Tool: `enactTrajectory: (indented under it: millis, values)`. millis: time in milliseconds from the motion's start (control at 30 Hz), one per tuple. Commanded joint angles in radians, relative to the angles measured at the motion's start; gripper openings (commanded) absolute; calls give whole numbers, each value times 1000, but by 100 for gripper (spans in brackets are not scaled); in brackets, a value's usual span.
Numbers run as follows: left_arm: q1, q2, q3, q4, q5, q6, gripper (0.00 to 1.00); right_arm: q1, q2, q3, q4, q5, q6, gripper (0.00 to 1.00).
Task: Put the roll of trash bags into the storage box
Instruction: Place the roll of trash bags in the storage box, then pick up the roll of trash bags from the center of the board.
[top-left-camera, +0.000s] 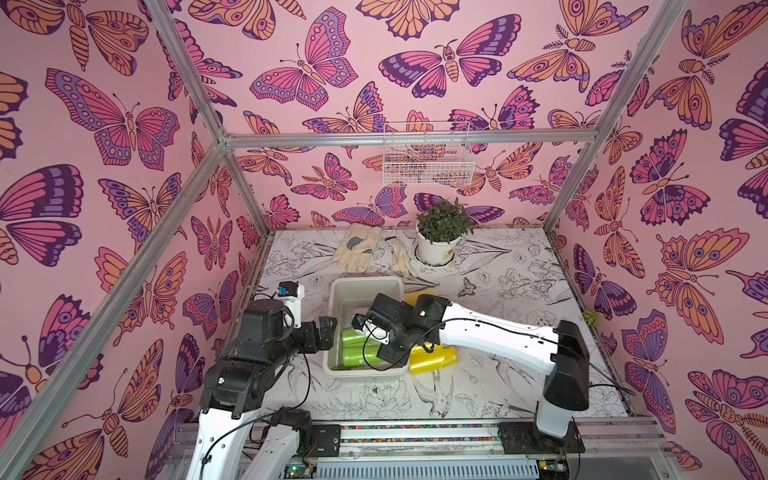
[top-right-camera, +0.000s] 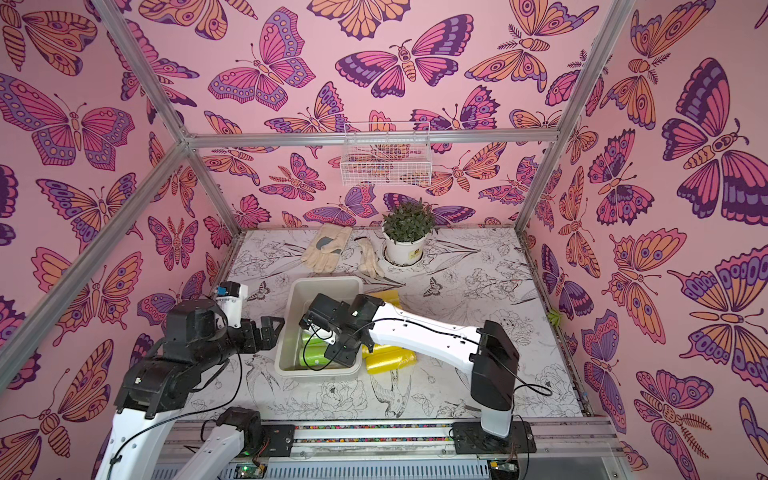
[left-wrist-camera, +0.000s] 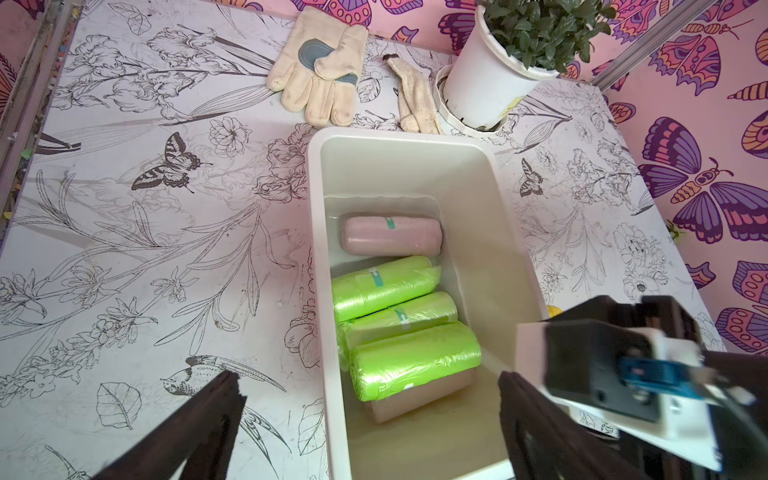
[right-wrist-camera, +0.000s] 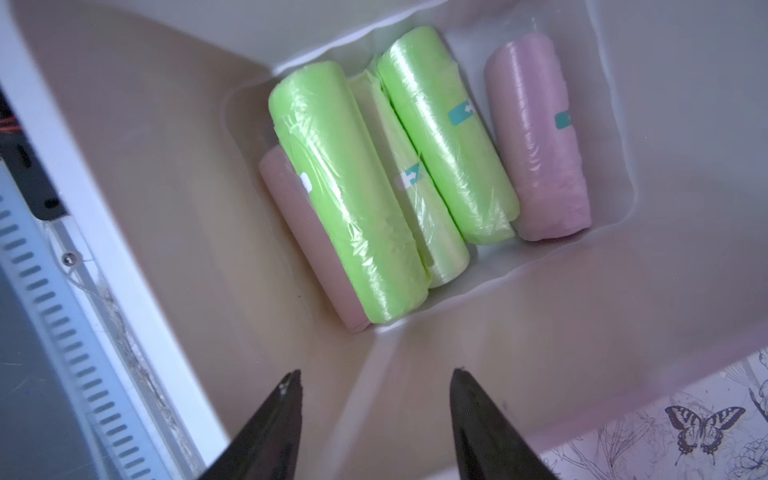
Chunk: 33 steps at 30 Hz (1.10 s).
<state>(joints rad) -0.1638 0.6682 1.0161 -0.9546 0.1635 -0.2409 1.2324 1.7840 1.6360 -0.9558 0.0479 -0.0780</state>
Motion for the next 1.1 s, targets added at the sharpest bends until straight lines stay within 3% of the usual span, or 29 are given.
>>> enactTrajectory:
  millis: [0, 200, 333, 533, 700, 800, 900, 1067]
  values:
    - [-3, -6, -22, 28, -14, -10, 100, 6, -147, -53, 51, 46, 53, 61]
    - [-4, 9, -36, 39, -19, -11, 100, 7, -432, -267, 182, 255, 96, 62]
    - [-5, 6, -39, 40, -19, -12, 100, 4, -589, -444, 284, 451, 117, 73]
    - [-6, -37, -52, 49, -40, -15, 100, -9, -813, -733, 557, 585, 118, 89]
    - [-6, -68, -67, 59, -55, -8, 100, -39, -936, -1057, 902, 614, 78, 90]
    - [-6, -78, -71, 63, -52, -4, 100, -41, -964, -1214, 1004, 735, 112, 91]
    - [-6, -84, -74, 67, -46, -2, 100, -50, -1027, -1176, 880, 798, 164, 92]
    - [-5, -79, -81, 79, -18, 21, 100, -54, -1157, -1265, 964, 864, 147, 96]
